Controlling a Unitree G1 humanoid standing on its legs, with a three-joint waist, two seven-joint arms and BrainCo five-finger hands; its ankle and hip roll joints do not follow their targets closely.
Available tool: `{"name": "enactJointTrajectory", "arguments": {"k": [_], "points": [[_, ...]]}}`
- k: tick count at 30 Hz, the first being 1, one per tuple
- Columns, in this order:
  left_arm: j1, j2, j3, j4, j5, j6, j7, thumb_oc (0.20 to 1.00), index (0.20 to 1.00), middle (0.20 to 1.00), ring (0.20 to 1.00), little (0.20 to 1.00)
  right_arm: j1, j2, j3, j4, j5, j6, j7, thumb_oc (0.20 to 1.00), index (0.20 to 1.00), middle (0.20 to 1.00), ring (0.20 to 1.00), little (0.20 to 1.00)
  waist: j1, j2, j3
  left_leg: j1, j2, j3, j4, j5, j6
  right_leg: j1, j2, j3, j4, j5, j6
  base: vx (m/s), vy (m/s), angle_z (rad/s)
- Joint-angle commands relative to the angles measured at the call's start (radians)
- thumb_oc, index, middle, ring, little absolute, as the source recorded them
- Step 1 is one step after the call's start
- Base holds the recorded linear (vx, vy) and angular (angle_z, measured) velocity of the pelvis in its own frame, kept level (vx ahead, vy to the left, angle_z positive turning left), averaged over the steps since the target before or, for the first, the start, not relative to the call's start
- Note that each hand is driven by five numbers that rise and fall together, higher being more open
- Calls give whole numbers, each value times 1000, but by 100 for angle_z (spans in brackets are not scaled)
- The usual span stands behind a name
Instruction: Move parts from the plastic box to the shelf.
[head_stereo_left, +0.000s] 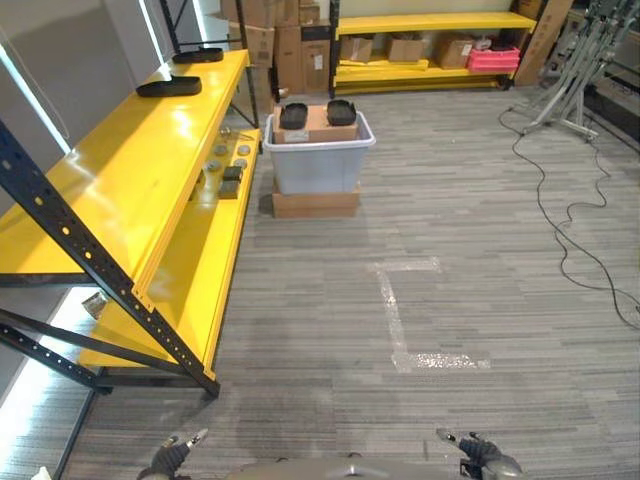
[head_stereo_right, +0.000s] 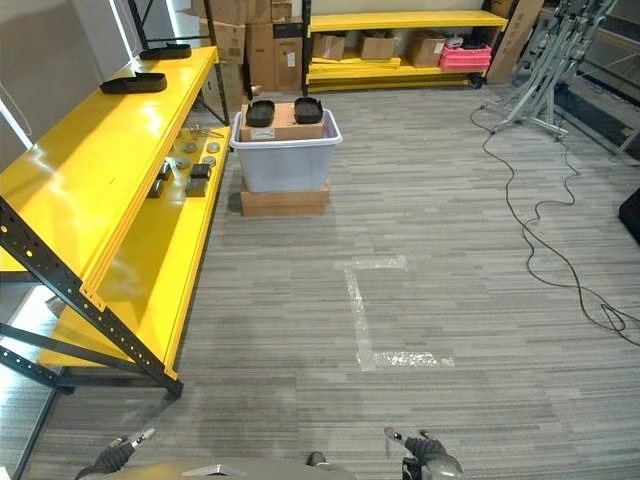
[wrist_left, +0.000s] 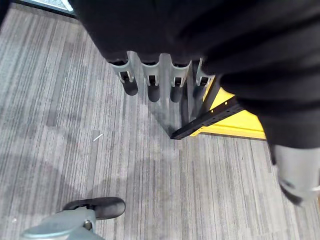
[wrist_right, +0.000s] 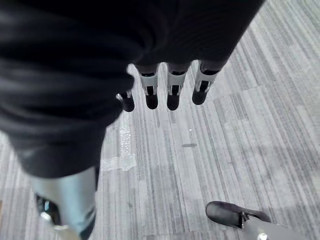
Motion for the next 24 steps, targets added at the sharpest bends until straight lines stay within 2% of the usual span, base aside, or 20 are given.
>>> {"name": "enactJointTrajectory", "arguments": {"k": [1, 3, 7, 10, 11, 12, 13, 15, 17, 18, 19, 21, 22, 23, 24], "points": [[-65, 10, 3, 44, 29, -14, 24, 1000, 1000, 1000, 1000, 1000, -63, 9, 5, 29, 28, -9, 7, 1000, 1000, 1000, 1000, 1000, 3, -22, 26, 14, 13, -37, -3, -91, -21, 43, -119, 9, 65, -124, 121, 17, 47, 0], [-67, 11, 6, 31, 20, -18, 22, 1000, 1000, 1000, 1000, 1000, -67, 10, 12, 19, 24, -10, 8, 1000, 1000, 1000, 1000, 1000, 6, -22, 29, 13, 10, -39, -1, -93, -17, 38, -124, 10, 80, -126, 124, 13, 77, 1], [-76, 57, -2, -127, 0, -45, -1, 1000, 1000, 1000, 1000, 1000, -86, -29, 86, -145, -30, -34, 48, 1000, 1000, 1000, 1000, 1000, 20, -17, 58, -7, -8, -48, 16, -98, 4, -25, -159, 20, 179, -121, 139, -18, 116, 0], [-81, 79, -3, -160, -6, -51, -6, 1000, 1000, 1000, 1000, 1000, -95, -58, 86, -187, -35, -42, 53, 1000, 1000, 1000, 1000, 1000, 20, -11, 74, -9, -19, -46, 23, -100, 17, -64, -183, 28, 249, -97, 152, -12, 122, -1], [-94, 95, -3, -173, -11, -50, -6, 1000, 1000, 1000, 1000, 1000, -113, -74, 83, -201, -35, -45, 52, 1000, 1000, 1000, 1000, 1000, 12, -3, 94, -10, -27, -48, 23, -100, 33, -122, -204, 45, 356, -53, 158, -9, 171, 1], [-113, 103, -5, -153, -8, -47, 0, 1000, 1000, 1000, 1000, 1000, -131, -69, 88, -201, -33, -47, 44, 1000, 1000, 1000, 1000, 1000, 9, 9, 115, -5, -21, -40, 17, -99, 40, -190, -209, 41, 452, -38, 149, -9, 169, -6], [-114, 103, -5, -152, -8, -48, 0, 1000, 1000, 1000, 1000, 1000, -131, -69, 88, -200, -33, -47, 44, 1000, 1000, 1000, 1000, 1000, 10, 8, 115, -6, -22, -38, 17, -99, 40, -194, -211, 43, 456, -40, 149, 57, 93, -18], [-123, 98, -4, -133, -6, -43, 5, 1000, 1000, 1000, 1000, 1000, -144, -57, 109, -192, -38, -40, 49, 1000, 1000, 1000, 1000, 1000, 3, 9, 122, 14, -17, -25, 3, -109, 36, -238, -187, 14, 432, -64, 133, 144, 3, -14], [-127, 91, -5, -116, -5, -40, 6, 1000, 1000, 1000, 1000, 1000, -152, -56, 137, -180, -51, -38, 56, 1000, 1000, 1000, 1000, 1000, -7, 5, 134, 32, -16, -26, -1, -121, 30, -274, -141, -7, 350, -60, 128, 267, -77, -31], [-138, 78, -8, -82, -3, -32, 2, 1000, 1000, 1000, 1000, 1000, -153, -54, 166, -175, -68, -35, 65, 1000, 1000, 1000, 1000, 1000, -29, -3, 142, 65, -22, -39, -3, -146, 25, -315, -90, -17, 254, -36, 139, 636, -213, -27], [-146, 61, -20, -33, 32, -21, -9, 1000, 1000, 1000, 1000, 1000, -129, -53, 170, -147, -77, -27, 74, 1000, 1000, 1000, 1000, 1000, -54, -15, 129, 111, -31, -65, 1, -191, 20, -306, -54, -6, 165, -27, 127, 707, -232, -1], [-133, 41, -22, -12, 40, -14, -14, 1000, 1000, 1000, 1000, 1000, -106, -51, 160, -112, -85, -20, 75, 1000, 1000, 1000, 1000, 1000, -57, -9, 111, 126, -27, -75, 49, -237, 14, -287, -46, -8, 194, -59, 94, 628, -233, 55], [-117, 18, -14, -2, 27, -9, -21, 1000, 1000, 1000, 1000, 1000, -87, -48, 151, -77, -104, -10, 73, 1000, 1000, 1000, 1000, 1000, -61, 3, 96, 103, -17, -67, 201, -204, -24, -243, -37, -10, 210, -98, 64, 524, -218, 118], [-116, 15, -12, -2, 23, -8, -25, 1000, 1000, 1000, 1000, 1000, -83, -44, 147, -67, -108, -7, 73, 1000, 1000, 1000, 1000, 1000, -58, -1, 98, 64, -21, -55, 289, -162, -52, -219, -46, -14, 204, -101, 59, 604, -322, 109], [-107, 15, -10, -4, 17, -3, -29, 1000, 1000, 1000, 1000, 1000, -76, -44, 138, -54, -112, 1, 67, 1000, 1000, 1000, 1000, 1000, -39, -26, 114, -59, -34, -59, 547, -39, -109, -155, -51, -21, 170, -109, 40, 386, -283, 68]]}}
